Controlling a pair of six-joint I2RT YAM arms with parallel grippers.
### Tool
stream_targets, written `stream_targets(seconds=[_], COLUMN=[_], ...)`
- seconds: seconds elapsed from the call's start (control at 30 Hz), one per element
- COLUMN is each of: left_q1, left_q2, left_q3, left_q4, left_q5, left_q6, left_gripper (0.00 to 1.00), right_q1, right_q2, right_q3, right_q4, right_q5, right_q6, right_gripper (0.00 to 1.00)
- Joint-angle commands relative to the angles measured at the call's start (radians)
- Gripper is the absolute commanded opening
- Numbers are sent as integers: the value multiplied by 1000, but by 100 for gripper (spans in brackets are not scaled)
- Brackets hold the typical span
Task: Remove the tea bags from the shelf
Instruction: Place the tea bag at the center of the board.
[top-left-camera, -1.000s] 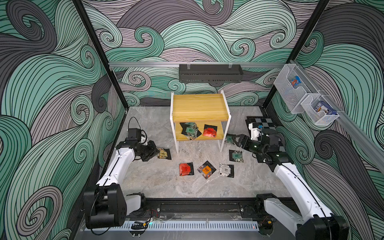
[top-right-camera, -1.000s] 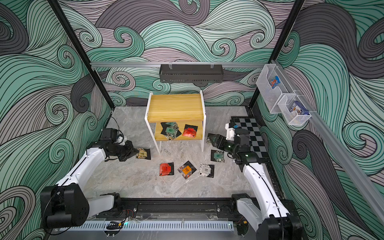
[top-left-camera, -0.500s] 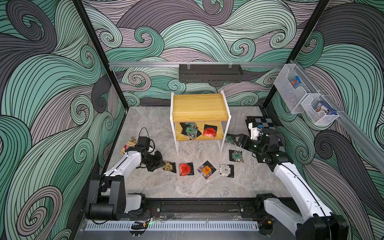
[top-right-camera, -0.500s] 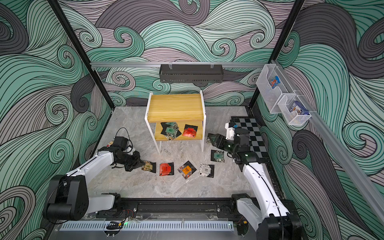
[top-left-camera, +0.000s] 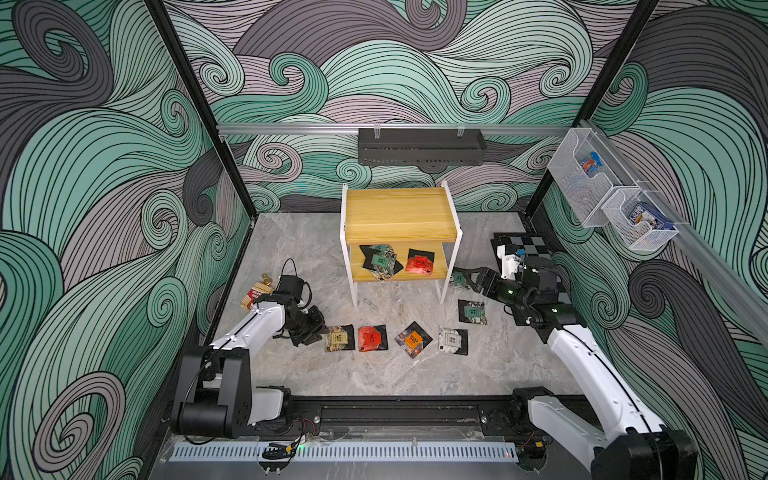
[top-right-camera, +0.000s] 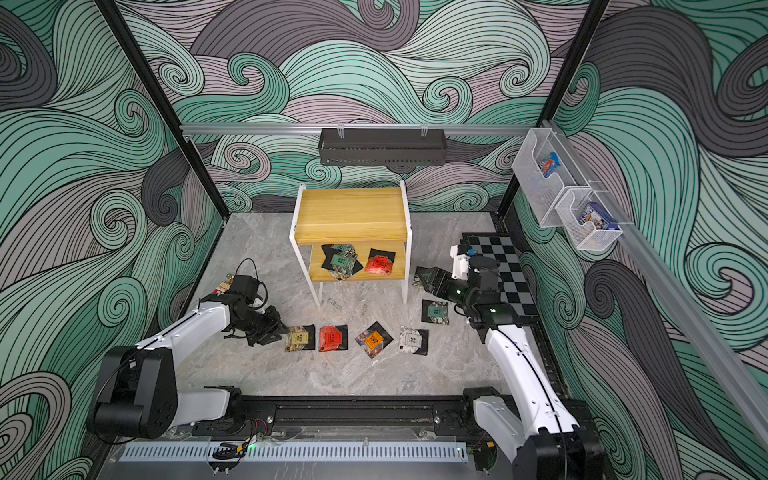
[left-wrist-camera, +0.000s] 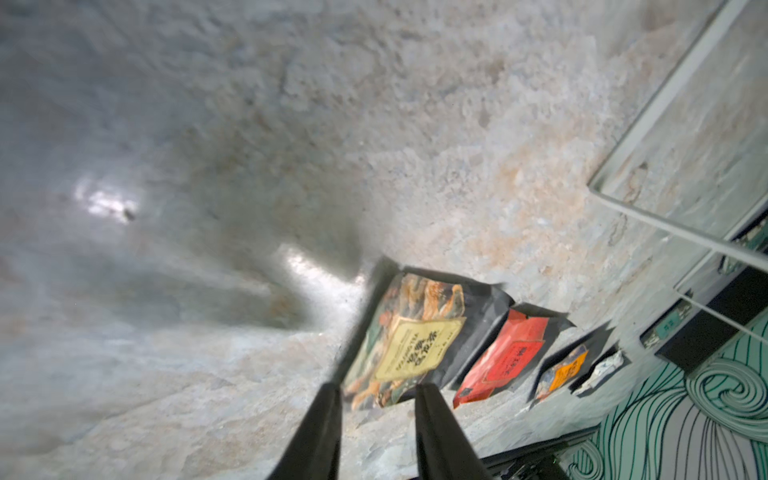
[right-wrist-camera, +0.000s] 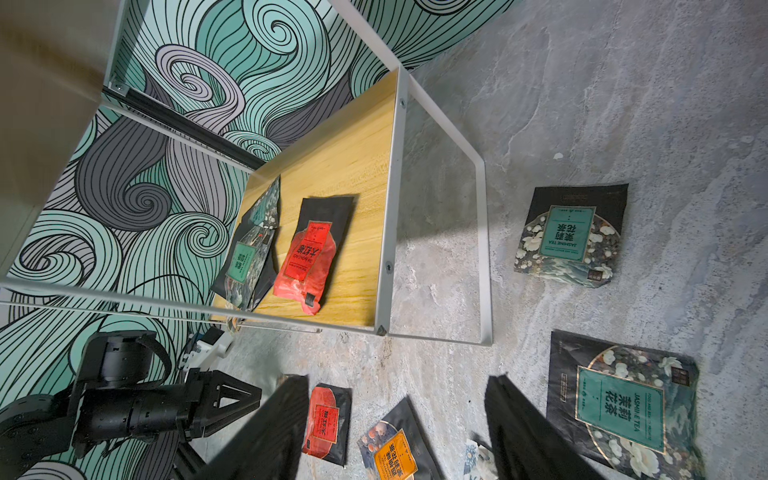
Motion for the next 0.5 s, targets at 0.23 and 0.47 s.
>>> stream_targets(seconds=[0.23, 0.47], left_q1=[-3, 5], left_q2=[-83, -53], left_q3=[123, 262], left_q4=[-63, -60], left_q5=[-52, -31], left_q6=[6, 28], left_gripper=[46, 52], right_q1=[5, 5], right_q2=[-2, -2], right_q3=[0, 11], right_q4=[17, 15], right_q5=[2, -8], right_q6=[-9, -5], right_gripper=[72, 72])
